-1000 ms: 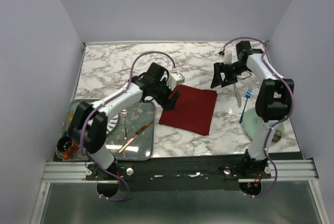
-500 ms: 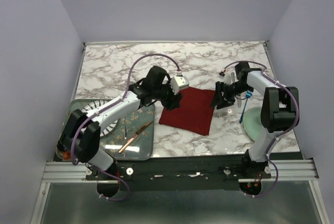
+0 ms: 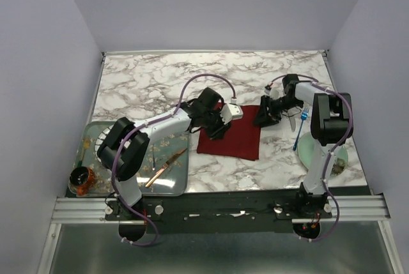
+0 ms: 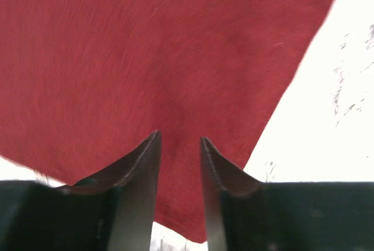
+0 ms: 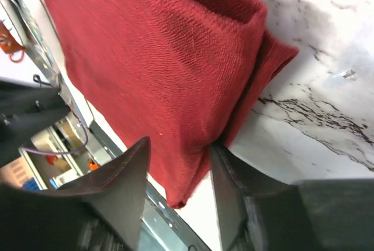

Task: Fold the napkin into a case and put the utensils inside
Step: Rotate the lower triangle-folded napkin at the center of the board, then smooth out the lower triangle-folded napkin at the center of the board.

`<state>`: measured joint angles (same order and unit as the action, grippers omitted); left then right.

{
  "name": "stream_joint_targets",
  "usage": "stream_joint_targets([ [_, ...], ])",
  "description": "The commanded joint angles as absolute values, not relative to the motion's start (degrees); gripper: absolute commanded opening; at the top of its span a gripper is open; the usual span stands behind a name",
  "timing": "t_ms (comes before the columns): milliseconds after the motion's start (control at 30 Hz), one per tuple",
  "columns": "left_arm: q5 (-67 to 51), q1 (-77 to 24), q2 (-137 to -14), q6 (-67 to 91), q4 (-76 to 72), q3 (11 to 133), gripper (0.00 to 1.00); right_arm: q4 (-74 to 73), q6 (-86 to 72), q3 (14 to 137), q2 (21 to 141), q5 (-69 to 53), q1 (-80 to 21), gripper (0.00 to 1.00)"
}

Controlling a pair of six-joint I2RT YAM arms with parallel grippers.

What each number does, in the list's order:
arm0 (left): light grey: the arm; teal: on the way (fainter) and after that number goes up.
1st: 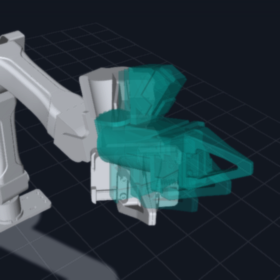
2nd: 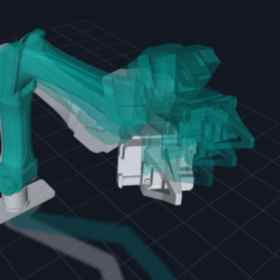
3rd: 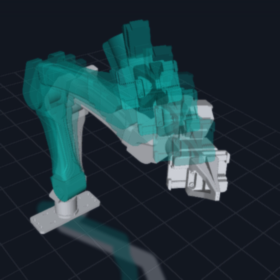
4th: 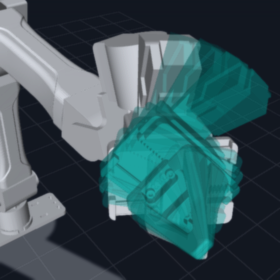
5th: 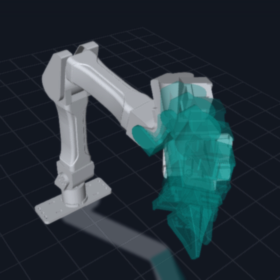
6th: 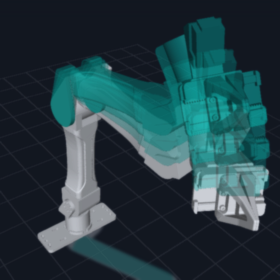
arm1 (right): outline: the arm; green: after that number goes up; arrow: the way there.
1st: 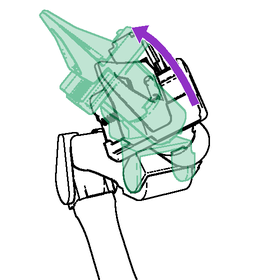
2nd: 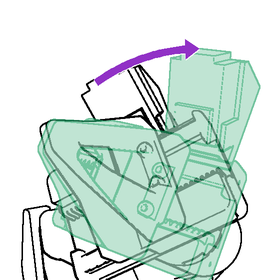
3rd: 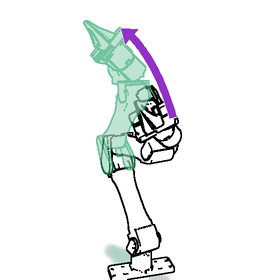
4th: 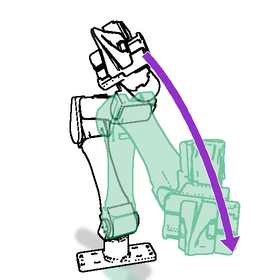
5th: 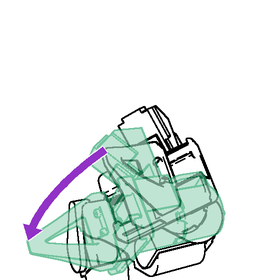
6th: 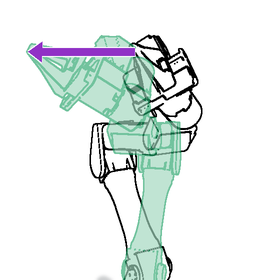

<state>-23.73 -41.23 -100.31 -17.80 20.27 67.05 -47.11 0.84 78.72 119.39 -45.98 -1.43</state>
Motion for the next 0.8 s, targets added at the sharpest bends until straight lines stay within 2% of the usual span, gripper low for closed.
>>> stream_joint_targets([
  [0,-23.99,-46.31,-100.02,-24.95,21.44,72.24,0.50,-46.58,0.79,78.14,116.55,-47.81,-1.23,0.60],
  [33,-24.26,-47.88,-100.54,-25.40,21.45,73.38,0.52,-46.67,0.88,77.00,115.41,-47.90,-1.06,0.62],
  [133,-24.52,-51.05,-102.73,-24.53,21.36,75.31,0.54,-47.11,1.23,71.47,110.93,-47.46,-0.35,0.62],
  [233,-23.73,-52.03,-105.81,-19.72,20.66,76.99,0.50,-47.64,1.41,66.46,107.15,-47.98,-0.26,0.58],
  [333,-21.89,-51.86,-107.66,-15.22,18.29,76.82,0.43,-47.46,0.53,61.27,104.16,-50.79,-0.26,0.57],
  [767,-22.15,-51.33,-110.65,-3.35,14.33,71.63,0.26,-38.15,-7.47,49.76,101.95,-55.90,-0.26,0.74],
])
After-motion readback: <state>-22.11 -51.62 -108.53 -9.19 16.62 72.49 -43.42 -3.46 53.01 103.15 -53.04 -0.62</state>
